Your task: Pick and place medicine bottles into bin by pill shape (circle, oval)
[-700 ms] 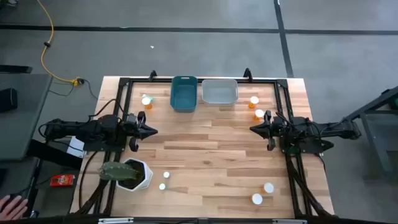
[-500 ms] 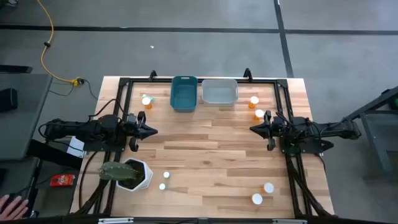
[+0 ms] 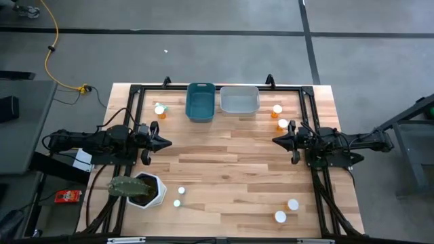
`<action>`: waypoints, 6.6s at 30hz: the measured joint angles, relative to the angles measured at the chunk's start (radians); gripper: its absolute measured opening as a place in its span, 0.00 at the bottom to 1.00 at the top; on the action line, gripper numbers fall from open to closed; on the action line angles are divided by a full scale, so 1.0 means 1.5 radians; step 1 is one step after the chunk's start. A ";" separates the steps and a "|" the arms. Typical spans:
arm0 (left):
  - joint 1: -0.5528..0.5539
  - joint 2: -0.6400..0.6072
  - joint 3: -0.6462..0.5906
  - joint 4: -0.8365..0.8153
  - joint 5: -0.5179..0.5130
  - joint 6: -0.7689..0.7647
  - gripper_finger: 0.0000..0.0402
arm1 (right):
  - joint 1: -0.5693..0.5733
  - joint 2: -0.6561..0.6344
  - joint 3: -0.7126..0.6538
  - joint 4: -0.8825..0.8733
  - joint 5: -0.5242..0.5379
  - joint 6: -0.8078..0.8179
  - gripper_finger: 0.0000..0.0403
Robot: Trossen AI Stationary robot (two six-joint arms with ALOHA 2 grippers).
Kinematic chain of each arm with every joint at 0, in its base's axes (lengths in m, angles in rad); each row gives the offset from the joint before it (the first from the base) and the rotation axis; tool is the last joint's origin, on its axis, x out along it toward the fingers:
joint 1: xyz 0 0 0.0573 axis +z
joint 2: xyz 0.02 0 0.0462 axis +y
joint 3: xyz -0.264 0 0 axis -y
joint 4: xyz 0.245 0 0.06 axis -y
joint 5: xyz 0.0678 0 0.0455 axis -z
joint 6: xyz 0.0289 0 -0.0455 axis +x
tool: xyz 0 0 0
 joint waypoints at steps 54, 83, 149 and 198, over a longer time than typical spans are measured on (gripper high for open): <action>0.000 0.000 0.000 0.000 0.000 0.000 0.00 | 0.000 0.000 0.000 0.000 0.000 0.000 0.00; 0.000 0.000 0.000 0.000 0.000 0.000 0.00 | 0.000 0.000 0.000 0.000 0.000 0.000 0.00; 0.000 0.000 0.000 0.000 0.000 0.000 0.00 | 0.001 0.001 0.000 0.141 0.020 0.122 0.00; 0.001 0.236 0.330 0.069 -0.162 0.007 0.24 | 0.000 0.419 0.428 0.046 0.189 0.143 0.00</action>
